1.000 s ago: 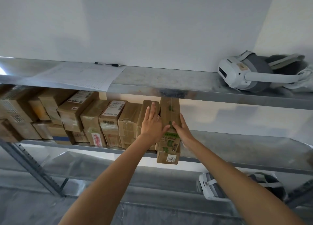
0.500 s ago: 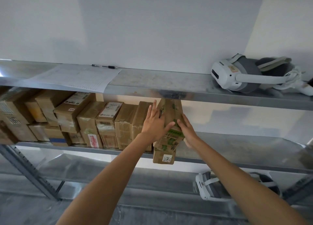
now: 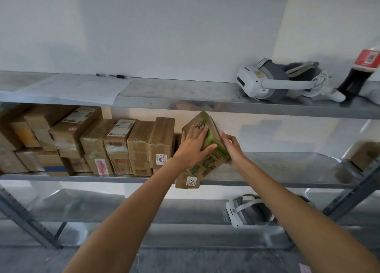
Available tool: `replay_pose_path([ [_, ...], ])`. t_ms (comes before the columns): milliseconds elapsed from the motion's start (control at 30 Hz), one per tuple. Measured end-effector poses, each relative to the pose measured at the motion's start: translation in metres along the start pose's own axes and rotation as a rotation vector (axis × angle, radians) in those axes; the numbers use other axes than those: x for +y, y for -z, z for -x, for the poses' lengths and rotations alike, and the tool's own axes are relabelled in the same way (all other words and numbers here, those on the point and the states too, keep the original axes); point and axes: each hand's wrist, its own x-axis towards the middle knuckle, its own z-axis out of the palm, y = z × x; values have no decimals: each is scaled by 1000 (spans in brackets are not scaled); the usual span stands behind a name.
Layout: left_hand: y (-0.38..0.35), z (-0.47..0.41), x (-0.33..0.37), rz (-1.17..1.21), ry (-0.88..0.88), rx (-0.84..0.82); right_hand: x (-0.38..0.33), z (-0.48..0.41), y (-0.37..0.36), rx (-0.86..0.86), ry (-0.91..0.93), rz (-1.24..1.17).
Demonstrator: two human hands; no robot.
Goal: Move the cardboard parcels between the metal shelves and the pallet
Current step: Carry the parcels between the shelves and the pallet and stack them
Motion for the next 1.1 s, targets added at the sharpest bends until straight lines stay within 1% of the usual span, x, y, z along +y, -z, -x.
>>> replay_pose_path([
  [100,-5,14,14,106,-11,-68,-6,12,7,-25,-51,87],
  [167,-8,20,22,75,-34,-97,-9,18,14,-60,-85,137],
  [233,-9,24,32,22,-46,-110,-11,30,22,-94,-117,134],
  [300,-8,30,46,67,-71,-89,-11,45,30,-127,-133,106],
  [333,-8,36,55,145,-76,-60,-9,51,37,-147,-129,107],
  [367,-9,41,61,290,-39,-30,-6,57,44,-160,-117,114],
  [433,-10,53,71,590,115,71,5,64,60,-152,-92,95],
  [467,-11,58,72,649,188,153,11,70,68,-162,-92,63],
  [500,-12,63,69,606,239,222,17,78,75,-186,-85,39],
  [533,-14,69,66,543,292,248,21,91,79,-205,-68,28],
  [567,-17,77,64,529,344,250,22,106,81,-216,-38,26],
  [633,-22,99,70,718,402,208,30,127,84,-241,31,23],
  [700,-30,124,80,969,370,175,37,143,82,-267,80,54],
  [733,-34,135,85,1037,352,177,40,147,80,-286,88,85],
  [800,-42,154,91,1053,339,223,42,163,75,-326,148,157],
  [867,-43,167,99,1020,321,275,41,178,69,-357,280,182],
  [933,-39,179,104,964,286,353,36,192,61,-363,433,270],
  [1100,-10,213,93,811,233,521,27,212,28,-427,638,357],
])
